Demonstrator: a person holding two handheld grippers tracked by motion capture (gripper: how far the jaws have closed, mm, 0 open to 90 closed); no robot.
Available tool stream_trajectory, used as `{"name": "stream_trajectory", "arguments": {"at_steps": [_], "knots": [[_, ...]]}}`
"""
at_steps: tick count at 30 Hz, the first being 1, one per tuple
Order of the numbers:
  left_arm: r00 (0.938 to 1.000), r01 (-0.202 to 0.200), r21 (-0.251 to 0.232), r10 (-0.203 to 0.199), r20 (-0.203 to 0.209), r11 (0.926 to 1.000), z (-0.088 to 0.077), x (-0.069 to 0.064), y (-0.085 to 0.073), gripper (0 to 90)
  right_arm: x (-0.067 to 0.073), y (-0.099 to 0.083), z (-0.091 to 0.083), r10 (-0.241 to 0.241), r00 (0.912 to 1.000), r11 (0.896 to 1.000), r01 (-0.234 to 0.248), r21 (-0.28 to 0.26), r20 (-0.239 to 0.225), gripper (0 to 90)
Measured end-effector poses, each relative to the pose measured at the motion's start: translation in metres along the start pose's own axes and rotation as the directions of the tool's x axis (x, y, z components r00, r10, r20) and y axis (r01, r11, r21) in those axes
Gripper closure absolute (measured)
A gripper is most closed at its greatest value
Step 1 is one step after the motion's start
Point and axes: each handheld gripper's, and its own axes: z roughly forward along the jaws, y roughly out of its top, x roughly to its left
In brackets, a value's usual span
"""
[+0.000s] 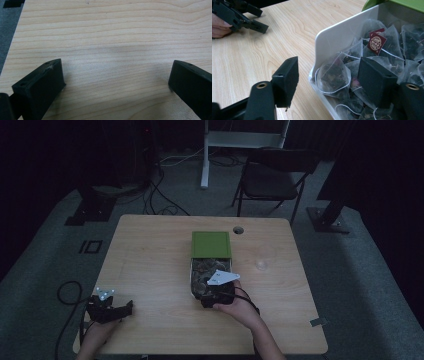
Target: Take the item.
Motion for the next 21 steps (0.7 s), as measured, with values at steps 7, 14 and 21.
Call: {"name": "stream_trajectory", "arguments": {"at_steps": [7, 14, 21], "knots": [[1.0000, 0.000, 0.000, 0.000, 0.000, 1.0000, 0.000, 0.000, 0.000, 0.5, 0.001, -0.001, 0.005, 0.010, 0.9995, 1.000, -0.009, 0.029, -0.030, 46.6], [1.0000, 0.000, 0.000, 0.000, 0.000, 1.0000, 0.000, 0.000, 0.000, 0.5, 0.002, -0.004, 0.011, -0.003, 1.0000, 0.997, 0.003, 0.071, -0.004, 52.5], [1.0000, 0.000, 0.000, 0.000, 0.000, 1.0000, 0.000, 0.000, 0.000, 0.5, 0.001, -0.007, 0.016, 0.016, 0.9999, 0.995, -0.017, 0.099, 0.003, 58.0]]}}
